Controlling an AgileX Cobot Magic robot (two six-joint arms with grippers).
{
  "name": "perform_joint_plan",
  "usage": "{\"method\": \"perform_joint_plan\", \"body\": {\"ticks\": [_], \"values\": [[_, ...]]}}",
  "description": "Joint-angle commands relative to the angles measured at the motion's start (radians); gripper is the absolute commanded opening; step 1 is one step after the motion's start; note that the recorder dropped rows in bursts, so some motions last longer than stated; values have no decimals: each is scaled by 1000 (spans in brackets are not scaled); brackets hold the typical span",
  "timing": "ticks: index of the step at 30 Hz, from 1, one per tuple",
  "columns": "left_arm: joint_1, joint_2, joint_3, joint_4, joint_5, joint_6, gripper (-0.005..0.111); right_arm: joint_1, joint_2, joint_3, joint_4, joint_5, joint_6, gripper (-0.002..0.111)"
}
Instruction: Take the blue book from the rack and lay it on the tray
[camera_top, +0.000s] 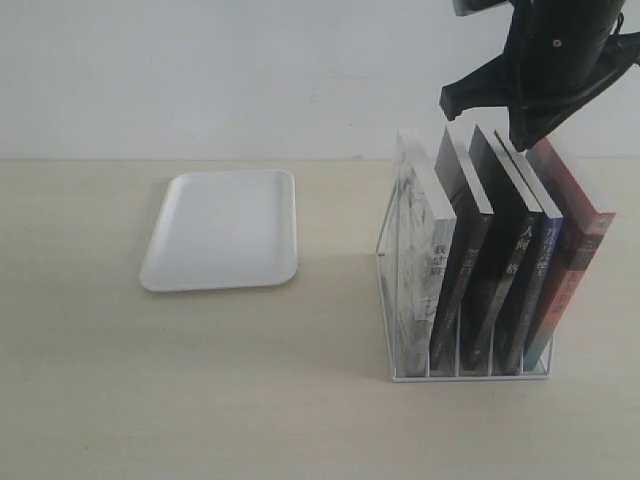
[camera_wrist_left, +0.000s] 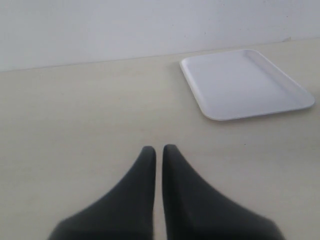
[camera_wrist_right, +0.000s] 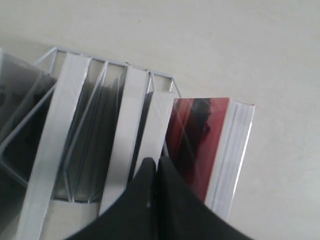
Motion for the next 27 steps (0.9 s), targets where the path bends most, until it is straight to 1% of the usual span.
{"method": "perform_joint_plan", "body": {"ticks": [1,7,13,23,27], "values": [[2,-3,-3,-2,-16,4,5,-8,3,-5,-11,1,-2,0],[2,-3,-3,-2,-16,4,5,-8,30,-5,-42,1,4,0],[2,-3,-3,-2,-16,4,5,-8,48,-5,-139,1,55,0],[2,-3,-3,-2,-16,4,5,-8,44,-5,-136,1,54,0],[2,-3,-3,-2,-16,4,5,-8,5,-5,-130,1,54,0]]}}
